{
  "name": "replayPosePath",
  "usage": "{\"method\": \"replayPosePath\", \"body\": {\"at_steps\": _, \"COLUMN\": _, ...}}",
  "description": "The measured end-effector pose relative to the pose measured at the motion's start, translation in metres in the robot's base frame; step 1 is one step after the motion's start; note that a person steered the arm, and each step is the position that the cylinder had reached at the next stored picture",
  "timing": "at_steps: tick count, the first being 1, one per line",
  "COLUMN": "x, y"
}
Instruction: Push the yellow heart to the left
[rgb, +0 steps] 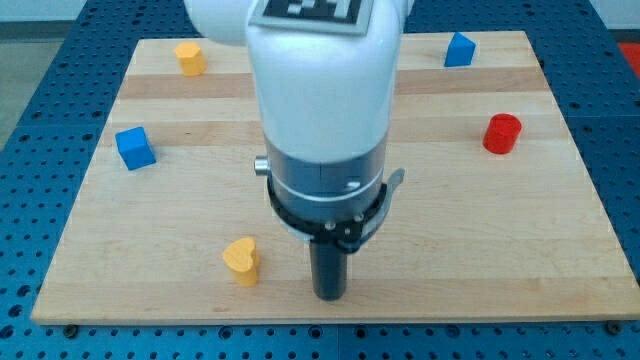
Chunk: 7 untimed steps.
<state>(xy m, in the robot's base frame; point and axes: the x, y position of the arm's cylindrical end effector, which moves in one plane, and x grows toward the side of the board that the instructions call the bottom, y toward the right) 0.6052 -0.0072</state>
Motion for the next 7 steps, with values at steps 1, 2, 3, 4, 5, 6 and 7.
{"method": "replayPosePath", "body": {"at_steps": 1, "x": 0.009, "y": 0.0}}
{"method": "replayPosePath", "body": {"at_steps": 2, "x": 0.009, "y": 0.0}}
{"method": "replayPosePath", "body": {"at_steps": 3, "x": 0.01, "y": 0.0}}
{"method": "replayPosePath", "body": {"at_steps": 4, "x": 0.013, "y": 0.0}}
{"method": "replayPosePath", "body": {"at_steps": 5, "x": 0.014, "y": 0.0}}
{"method": "replayPosePath", "body": {"at_steps": 6, "x": 0.014, "y": 0.0}}
{"method": "replayPosePath", "body": {"at_steps": 7, "x": 0.013, "y": -0.012}}
